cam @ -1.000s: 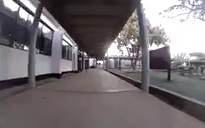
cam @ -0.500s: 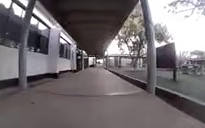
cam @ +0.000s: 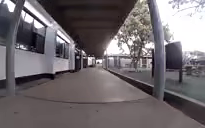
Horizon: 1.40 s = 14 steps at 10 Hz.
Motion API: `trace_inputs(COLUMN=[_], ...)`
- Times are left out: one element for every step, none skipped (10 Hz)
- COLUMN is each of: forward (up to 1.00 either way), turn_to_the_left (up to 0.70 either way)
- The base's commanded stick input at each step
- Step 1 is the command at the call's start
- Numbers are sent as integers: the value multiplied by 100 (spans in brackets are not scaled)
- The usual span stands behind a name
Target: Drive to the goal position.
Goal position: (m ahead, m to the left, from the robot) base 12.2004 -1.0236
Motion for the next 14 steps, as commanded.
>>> trace_inputs(forward=[70, 70, 70, 70, 70, 70, 70, 70, 70, 70, 70, 70, 70, 70], turn_to_the_left=[0, 0, 0, 0, 0, 0, 0, 0, 0, 0, 0, 0, 0, 0])
